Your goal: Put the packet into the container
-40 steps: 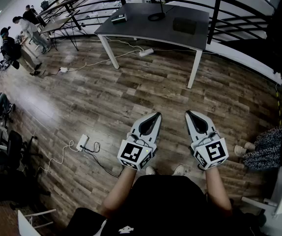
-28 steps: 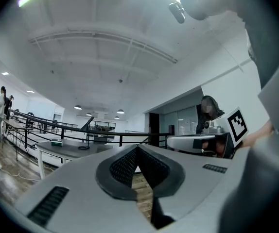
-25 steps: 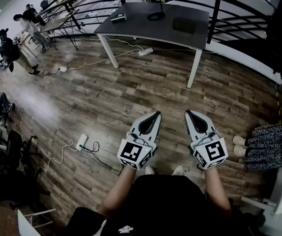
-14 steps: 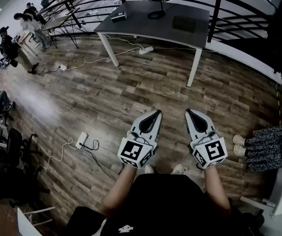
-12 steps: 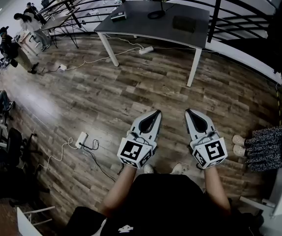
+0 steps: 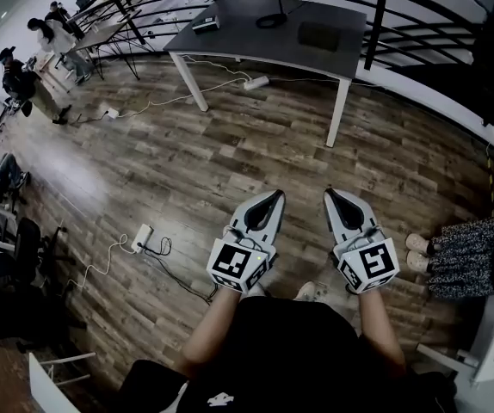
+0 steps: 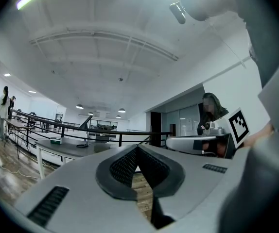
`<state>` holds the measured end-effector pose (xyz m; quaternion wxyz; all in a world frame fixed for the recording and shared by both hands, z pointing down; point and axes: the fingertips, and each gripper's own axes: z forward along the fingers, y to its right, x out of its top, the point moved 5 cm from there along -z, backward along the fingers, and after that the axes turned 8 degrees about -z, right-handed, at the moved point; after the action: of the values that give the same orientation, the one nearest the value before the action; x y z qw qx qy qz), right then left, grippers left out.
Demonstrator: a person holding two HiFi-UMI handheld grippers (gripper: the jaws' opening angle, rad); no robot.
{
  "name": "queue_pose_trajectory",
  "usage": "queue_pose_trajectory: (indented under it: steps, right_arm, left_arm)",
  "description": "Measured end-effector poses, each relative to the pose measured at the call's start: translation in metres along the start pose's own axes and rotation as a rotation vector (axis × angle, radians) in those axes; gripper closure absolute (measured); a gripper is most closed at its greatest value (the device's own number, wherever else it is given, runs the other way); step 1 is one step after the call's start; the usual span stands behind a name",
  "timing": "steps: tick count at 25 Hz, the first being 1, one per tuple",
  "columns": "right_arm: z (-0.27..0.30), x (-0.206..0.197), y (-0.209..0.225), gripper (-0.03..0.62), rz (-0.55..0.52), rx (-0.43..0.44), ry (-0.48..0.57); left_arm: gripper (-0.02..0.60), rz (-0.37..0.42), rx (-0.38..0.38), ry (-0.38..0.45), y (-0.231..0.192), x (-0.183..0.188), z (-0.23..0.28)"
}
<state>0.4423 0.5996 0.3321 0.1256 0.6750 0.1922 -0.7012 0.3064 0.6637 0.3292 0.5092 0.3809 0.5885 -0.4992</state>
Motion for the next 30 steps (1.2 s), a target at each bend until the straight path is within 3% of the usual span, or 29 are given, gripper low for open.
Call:
queue_pose_trajectory:
  steps: [7, 14, 23, 30]
  right_arm:
    - [-0.026, -0.017, 0.023, 0.589, 0.024, -0.003, -0.020]
    - [-0.028, -0.020, 0.041, 0.589, 0.037, -0.018, -0.012]
    - [0.001, -0.022, 0.064, 0.589, 0.036, -0.018, -0.002]
    - [0.052, -0.029, 0.083, 0.589, 0.042, -0.007, -0.011]
  left_arm:
    - [0.584, -0.013, 0.009, -0.032, 0.030, -0.020, 0.009]
    - [0.583, 0.006, 0.008, -0.044, 0.031, -0.017, 0.025]
    - [0.584, 0.009, -0.012, -0.035, 0.014, -0.009, 0.056]
    - [0.583, 0.009, -0.015, -0.038, -0.030, -0.004, 0.092]
